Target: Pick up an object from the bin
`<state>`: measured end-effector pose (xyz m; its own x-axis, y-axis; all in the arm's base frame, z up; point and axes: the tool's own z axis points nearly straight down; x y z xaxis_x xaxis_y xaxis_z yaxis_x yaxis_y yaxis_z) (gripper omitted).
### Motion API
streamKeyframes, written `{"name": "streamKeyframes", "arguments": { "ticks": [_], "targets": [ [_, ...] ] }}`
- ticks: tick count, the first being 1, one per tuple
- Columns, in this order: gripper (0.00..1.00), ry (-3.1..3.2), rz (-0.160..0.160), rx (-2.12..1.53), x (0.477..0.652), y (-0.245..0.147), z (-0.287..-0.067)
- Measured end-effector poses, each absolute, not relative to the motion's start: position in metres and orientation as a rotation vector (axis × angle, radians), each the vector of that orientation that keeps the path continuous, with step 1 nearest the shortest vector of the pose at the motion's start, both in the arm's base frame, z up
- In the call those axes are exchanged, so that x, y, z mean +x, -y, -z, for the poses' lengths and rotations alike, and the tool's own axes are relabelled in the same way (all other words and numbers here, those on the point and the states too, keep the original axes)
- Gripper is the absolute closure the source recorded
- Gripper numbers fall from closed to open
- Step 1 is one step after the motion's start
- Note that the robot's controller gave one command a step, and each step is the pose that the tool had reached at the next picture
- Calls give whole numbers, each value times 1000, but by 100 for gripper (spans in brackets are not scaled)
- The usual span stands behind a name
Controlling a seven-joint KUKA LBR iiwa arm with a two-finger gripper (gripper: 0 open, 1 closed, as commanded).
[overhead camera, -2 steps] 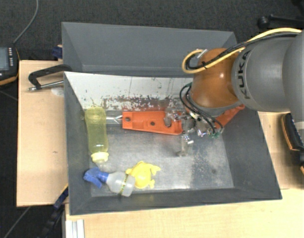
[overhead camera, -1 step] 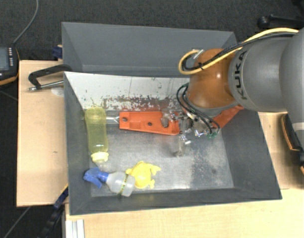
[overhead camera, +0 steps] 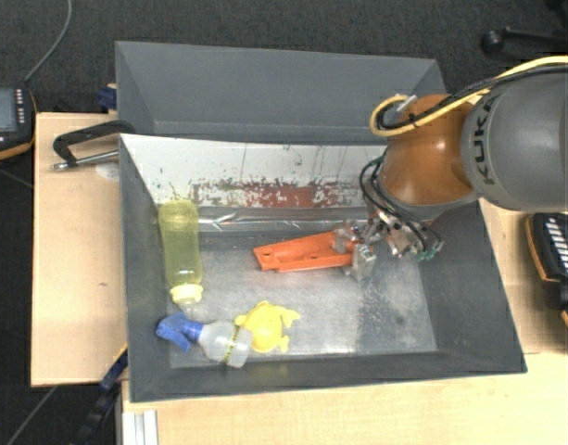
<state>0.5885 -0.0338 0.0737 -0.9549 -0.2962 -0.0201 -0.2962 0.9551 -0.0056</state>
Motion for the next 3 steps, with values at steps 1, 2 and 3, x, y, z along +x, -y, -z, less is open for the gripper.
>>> {"name": "streamKeyframes", "arguments": {
  "ticks": [1,2,3],
  "targets": [
    [100,-3085,4,-469,589,34,-74],
    [100,-3085,4,-469,589,33,-74],
    [100,-3085,5,-470,589,33,-74]
  ]
}}
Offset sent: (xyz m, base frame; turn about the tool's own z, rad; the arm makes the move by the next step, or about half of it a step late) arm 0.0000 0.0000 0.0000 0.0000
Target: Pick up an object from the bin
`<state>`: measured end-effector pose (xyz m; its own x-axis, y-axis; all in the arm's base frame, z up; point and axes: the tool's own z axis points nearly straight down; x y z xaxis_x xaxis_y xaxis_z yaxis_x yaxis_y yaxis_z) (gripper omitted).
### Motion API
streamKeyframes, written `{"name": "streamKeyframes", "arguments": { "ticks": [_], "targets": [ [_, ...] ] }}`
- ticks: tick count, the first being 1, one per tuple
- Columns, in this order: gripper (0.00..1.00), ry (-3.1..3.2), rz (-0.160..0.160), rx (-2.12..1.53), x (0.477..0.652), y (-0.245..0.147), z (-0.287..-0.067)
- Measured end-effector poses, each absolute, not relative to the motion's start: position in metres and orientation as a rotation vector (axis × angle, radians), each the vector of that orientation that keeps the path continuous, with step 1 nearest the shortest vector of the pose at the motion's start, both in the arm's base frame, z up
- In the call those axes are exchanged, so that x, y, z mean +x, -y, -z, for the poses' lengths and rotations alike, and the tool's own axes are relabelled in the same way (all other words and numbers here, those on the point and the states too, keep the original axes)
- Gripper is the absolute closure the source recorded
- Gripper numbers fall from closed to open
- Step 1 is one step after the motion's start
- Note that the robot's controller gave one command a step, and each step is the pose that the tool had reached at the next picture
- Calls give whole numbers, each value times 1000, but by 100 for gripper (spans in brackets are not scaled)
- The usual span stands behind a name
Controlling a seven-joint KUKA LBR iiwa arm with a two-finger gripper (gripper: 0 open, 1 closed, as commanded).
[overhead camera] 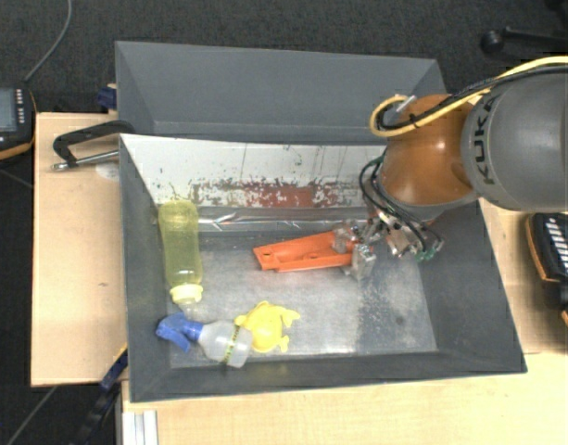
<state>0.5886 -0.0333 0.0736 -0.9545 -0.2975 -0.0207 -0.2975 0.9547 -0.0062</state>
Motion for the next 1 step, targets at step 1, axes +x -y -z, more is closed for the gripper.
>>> {"name": "streamKeyframes", "arguments": {
  "ticks": [1],
  "targets": [
    [100,-3085,5,-470,589,33,-74]
  ]
}}
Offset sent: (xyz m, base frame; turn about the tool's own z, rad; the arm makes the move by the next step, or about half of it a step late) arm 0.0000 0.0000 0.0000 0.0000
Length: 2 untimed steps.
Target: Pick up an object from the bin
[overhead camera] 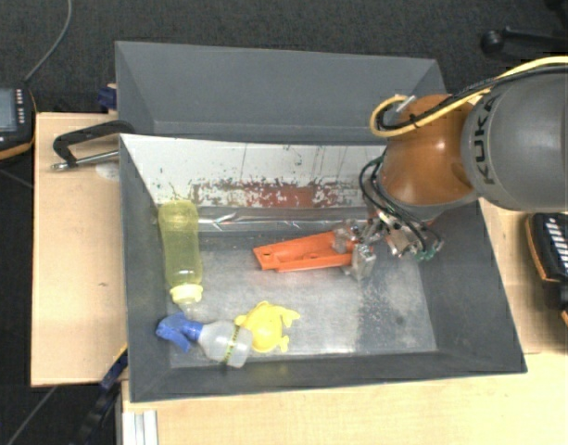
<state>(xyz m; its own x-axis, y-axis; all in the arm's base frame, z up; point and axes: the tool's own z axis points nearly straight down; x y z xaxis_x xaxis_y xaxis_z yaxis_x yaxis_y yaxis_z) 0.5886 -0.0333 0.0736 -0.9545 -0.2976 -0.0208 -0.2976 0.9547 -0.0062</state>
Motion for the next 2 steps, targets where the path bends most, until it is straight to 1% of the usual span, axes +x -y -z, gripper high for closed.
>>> {"name": "streamKeyframes", "arguments": {
  "ticks": [2],
  "targets": [
    [100,-3084,5,-470,589,33,-74]
  ]
}}
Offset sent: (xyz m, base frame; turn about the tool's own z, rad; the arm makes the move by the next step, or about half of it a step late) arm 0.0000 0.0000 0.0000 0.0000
